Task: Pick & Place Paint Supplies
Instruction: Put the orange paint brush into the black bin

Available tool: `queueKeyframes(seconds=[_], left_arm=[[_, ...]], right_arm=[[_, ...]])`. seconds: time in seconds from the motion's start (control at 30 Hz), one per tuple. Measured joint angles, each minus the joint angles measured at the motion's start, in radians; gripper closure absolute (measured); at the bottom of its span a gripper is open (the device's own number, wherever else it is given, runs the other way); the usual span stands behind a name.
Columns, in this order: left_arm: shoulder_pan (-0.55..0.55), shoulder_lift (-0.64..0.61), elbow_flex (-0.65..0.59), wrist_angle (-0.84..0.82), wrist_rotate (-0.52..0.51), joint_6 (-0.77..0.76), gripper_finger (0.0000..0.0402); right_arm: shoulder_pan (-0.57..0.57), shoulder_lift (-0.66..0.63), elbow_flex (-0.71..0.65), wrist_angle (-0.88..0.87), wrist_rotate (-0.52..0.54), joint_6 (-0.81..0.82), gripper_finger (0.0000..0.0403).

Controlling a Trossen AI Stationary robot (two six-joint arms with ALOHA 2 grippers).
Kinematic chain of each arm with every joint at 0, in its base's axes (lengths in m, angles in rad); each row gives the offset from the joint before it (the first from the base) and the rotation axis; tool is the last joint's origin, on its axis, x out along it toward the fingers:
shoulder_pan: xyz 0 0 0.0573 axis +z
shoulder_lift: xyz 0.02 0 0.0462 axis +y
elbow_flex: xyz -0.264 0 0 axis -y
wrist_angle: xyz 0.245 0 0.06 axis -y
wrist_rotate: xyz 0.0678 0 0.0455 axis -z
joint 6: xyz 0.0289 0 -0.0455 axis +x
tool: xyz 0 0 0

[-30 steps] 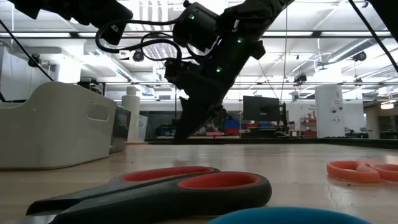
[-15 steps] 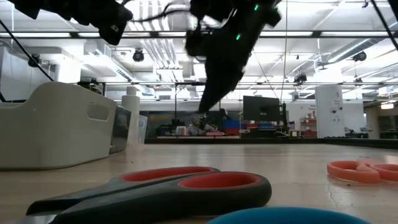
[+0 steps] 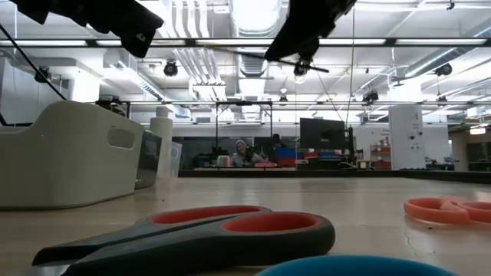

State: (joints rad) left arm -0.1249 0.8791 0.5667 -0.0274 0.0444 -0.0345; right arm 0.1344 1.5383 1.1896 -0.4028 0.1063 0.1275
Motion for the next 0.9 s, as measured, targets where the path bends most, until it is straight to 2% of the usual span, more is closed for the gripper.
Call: queueKeyframes(seconds=[0.17,0.37,0.43,0.67,0.9], left_arm=[[0.0,0.0,0.0,0.001,0.0,-0.053,0.0394],[0.001,0.0,0.0,0.033,-0.003,-0.066,0.0394],[0.002,0.0,0.0,0.04,-0.009,-0.074,0.0394],[0.003,0.0,0.0,0.053,-0.159,-0.157,0.0394],[0.003,0.0,0.0,0.056,-0.144,-0.157,0.0394]], right_arm=[[0.006,-0.087,-0.11,0.159,0.001,-0.008,0.0391],[0.005,-0.126,-0.202,0.285,0.0,-0.018,0.0391],[0.005,-0.127,-0.212,0.304,0.001,-0.029,0.0391],[0.005,-0.125,-0.216,0.332,0.0,-0.035,0.0391],[0.005,-0.124,-0.215,0.332,0.0,-0.048,0.0391]])
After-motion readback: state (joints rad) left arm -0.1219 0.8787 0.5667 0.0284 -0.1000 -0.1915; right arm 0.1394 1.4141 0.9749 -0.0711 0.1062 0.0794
